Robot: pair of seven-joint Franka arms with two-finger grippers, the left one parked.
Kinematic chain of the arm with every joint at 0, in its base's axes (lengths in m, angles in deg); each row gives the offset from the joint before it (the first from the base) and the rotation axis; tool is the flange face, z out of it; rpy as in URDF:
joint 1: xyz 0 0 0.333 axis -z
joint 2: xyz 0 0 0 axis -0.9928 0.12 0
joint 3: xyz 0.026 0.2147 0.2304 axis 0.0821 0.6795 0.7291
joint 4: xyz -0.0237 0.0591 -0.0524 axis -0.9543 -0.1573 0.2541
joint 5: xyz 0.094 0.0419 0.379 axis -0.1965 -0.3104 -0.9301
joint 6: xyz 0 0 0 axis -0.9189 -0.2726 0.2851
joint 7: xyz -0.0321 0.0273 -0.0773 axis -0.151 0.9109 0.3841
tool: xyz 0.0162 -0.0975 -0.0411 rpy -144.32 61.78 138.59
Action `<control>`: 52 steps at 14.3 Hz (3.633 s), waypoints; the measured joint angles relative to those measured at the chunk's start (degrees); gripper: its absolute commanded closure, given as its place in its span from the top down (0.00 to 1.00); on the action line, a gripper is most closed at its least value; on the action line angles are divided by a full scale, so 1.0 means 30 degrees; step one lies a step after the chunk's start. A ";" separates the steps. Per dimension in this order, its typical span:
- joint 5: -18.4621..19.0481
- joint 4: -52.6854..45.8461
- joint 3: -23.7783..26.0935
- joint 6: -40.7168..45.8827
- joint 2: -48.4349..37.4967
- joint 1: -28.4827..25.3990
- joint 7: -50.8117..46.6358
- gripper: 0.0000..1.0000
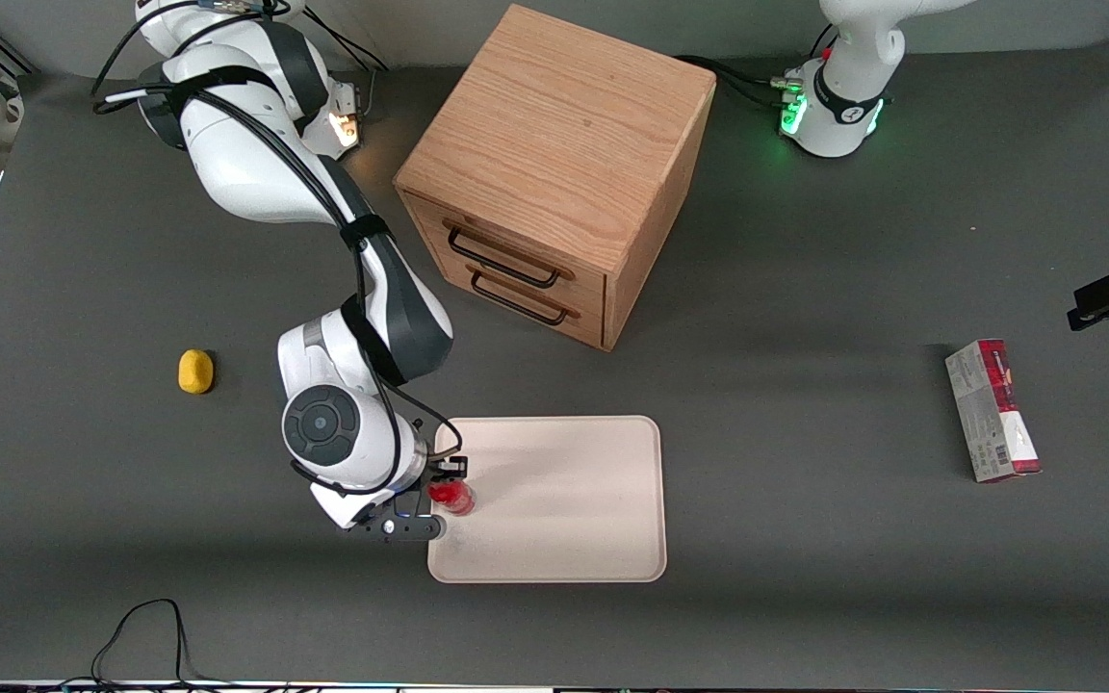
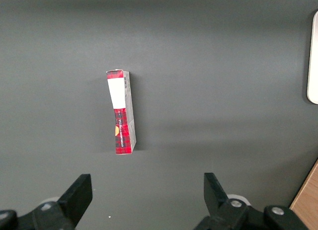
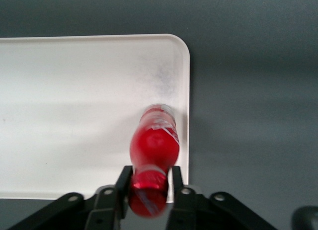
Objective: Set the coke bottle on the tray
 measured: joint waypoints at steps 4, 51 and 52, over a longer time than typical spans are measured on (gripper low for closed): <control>0.0000 -0.0140 0.0000 -0.0001 0.0000 -0.0003 0.0000 1.00; 0.2135 1.4861 0.0075 0.6435 -1.9709 0.7962 0.8984 1.00; 0.2137 1.4814 0.0074 0.6426 -1.9695 0.8073 0.8984 1.00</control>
